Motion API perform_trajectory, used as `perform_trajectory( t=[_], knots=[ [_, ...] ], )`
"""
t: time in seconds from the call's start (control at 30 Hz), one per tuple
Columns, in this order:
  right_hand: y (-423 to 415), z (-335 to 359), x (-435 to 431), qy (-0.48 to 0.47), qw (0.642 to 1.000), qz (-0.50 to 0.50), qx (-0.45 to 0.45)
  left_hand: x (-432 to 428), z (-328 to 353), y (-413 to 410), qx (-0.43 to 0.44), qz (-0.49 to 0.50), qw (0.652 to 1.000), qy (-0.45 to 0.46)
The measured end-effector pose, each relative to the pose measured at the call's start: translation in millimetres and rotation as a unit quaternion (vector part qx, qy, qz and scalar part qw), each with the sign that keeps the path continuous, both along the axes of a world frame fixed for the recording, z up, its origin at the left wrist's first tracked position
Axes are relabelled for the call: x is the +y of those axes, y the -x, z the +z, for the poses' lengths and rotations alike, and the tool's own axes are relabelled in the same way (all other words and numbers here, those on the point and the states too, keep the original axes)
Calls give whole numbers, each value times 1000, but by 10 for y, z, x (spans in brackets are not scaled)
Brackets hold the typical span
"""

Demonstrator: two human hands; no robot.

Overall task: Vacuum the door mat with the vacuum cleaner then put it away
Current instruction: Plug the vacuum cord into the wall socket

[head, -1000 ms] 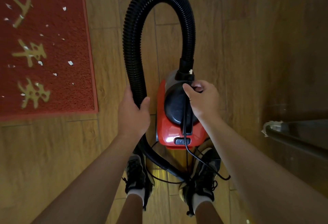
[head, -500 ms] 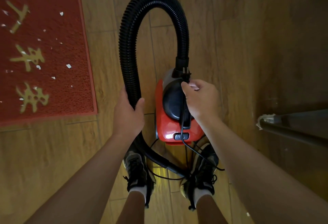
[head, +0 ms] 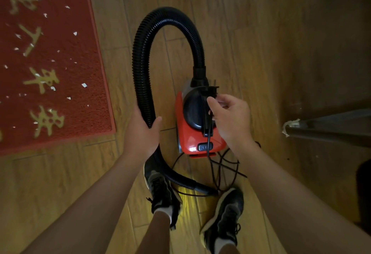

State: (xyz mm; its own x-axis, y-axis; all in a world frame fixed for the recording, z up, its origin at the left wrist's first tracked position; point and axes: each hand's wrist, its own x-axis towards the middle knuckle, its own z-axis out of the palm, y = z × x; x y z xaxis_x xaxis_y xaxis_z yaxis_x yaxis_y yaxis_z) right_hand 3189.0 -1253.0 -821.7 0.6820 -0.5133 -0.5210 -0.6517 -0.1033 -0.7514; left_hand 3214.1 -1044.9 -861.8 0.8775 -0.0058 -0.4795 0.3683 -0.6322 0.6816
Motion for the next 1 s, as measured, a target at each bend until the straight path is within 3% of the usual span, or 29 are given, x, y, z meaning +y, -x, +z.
perform_trajectory(
  t=[0.2,0.53,0.67,0.8,0.87,1.0],
  knots=[
    [139,118,-63,-26,999,5,-21,-43,45,264,-2,-4,998,-66],
    [347,416,-278,-33,997,7,-69,-527,340,724,2,2,998,-62],
    [407,596,-359,-42,994,1,-97,-682,585,954,-7,-58,998,-38],
    [468,766,-437,-40,993,1,-113,-899,820,1185,47,-151,982,103],
    [497,861,-496,-35,992,1,-121,-996,868,1278,54,-186,973,129],
    [562,1070,-628,-38,991,-2,-132,-1163,987,1372,57,-170,973,145]
  ],
)
